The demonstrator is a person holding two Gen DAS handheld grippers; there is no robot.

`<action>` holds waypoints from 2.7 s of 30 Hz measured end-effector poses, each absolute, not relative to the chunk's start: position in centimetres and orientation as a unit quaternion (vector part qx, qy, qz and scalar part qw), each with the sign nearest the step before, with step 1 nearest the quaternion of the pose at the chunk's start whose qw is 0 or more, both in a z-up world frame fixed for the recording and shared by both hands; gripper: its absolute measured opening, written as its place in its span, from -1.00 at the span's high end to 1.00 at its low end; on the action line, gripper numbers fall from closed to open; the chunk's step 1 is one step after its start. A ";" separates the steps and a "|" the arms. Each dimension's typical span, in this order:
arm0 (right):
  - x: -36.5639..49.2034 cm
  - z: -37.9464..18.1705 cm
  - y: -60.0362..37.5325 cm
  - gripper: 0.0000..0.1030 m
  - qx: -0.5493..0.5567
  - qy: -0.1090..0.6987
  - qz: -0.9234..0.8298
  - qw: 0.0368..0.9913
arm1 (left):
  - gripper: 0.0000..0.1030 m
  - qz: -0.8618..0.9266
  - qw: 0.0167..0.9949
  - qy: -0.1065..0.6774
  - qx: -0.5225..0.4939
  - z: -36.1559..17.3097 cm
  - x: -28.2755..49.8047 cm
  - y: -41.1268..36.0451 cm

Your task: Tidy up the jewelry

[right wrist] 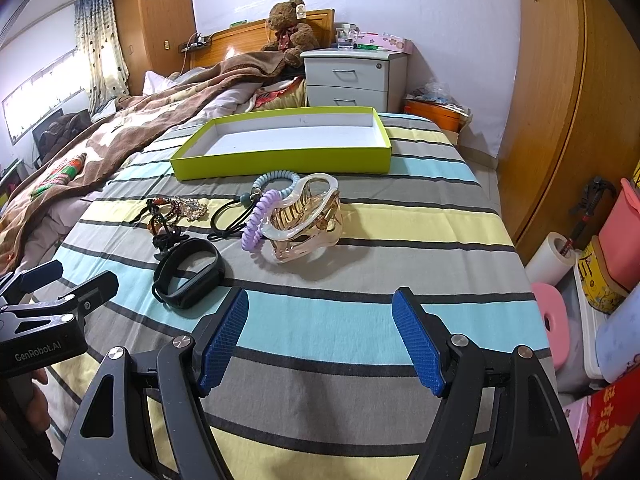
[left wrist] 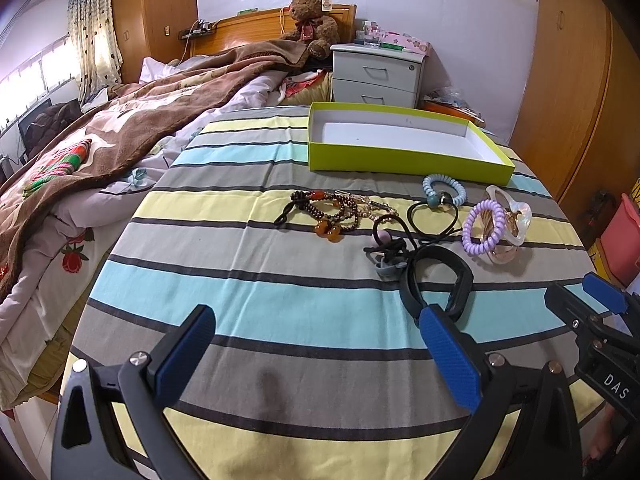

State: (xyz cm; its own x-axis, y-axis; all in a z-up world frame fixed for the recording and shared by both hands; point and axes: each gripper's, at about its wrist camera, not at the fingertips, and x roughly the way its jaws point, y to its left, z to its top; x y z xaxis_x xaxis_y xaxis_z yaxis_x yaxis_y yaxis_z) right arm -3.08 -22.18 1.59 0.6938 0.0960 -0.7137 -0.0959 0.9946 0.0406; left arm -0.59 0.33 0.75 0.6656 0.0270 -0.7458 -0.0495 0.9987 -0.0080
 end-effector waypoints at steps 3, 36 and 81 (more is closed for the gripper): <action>-3.1 1.6 -22.3 -0.45 0.001 0.388 0.051 0.920 | -1.00 0.021 0.912 0.409 -0.014 0.7 -0.6 0.3; 5.6 1.5 -24.6 -0.25 0.079 0.412 0.054 0.906 | -1.00 -0.011 0.897 0.436 -0.076 0.7 1.5 5.1; 4.1 2.7 -29.3 0.84 0.083 0.406 0.044 0.909 | -0.95 -0.007 0.887 0.447 -0.111 0.2 8.8 7.5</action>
State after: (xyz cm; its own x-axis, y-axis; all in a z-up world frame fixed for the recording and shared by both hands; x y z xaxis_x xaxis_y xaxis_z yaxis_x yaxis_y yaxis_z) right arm 4.11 -29.28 2.70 0.6668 0.1468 -0.7306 -0.0118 0.9824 0.1865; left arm 8.77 7.49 0.23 0.5995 -0.1114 -0.7926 -0.0864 0.9755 -0.2025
